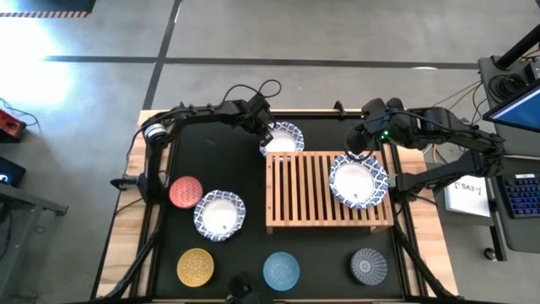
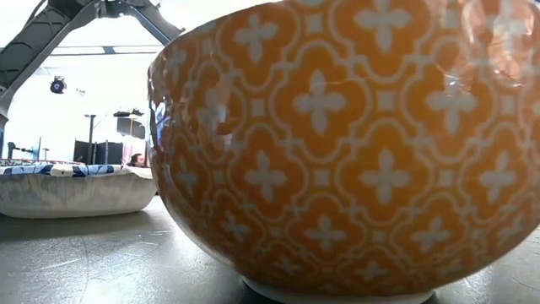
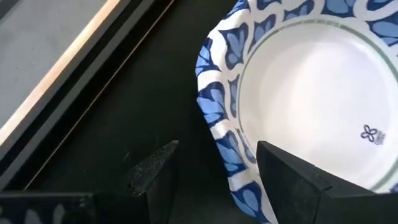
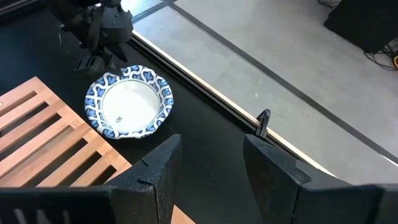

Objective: Place and stack bowls onto a shelf
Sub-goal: Stack the top big white and blue bowl on top of the big white and blue bowl

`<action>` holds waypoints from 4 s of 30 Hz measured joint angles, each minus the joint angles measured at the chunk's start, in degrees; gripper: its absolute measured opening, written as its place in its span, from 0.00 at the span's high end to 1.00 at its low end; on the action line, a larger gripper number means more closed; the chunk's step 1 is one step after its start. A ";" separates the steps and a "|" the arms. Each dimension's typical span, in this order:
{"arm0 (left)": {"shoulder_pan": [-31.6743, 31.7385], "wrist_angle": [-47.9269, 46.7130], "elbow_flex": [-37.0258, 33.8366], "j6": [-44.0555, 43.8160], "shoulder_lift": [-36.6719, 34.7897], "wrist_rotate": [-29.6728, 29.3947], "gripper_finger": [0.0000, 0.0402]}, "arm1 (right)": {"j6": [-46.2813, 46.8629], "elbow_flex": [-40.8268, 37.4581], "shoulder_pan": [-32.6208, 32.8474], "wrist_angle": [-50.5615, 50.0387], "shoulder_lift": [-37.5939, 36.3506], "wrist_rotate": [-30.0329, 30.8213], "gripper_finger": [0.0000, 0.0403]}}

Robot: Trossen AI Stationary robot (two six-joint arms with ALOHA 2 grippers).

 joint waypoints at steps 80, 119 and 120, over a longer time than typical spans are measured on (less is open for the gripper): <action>-10.07 7.26 31.64 3.81 0.71 5.20 1.00 | 2.47 0.00 -8.00 5.14 5.27 2.47 0.59; -11.06 2.91 35.85 3.19 0.49 10.20 0.83 | -2.07 0.00 -8.00 4.73 4.94 1.34 0.98; -11.06 2.43 36.25 3.51 0.49 10.21 0.81 | -2.13 0.00 -8.00 4.68 4.86 1.33 0.98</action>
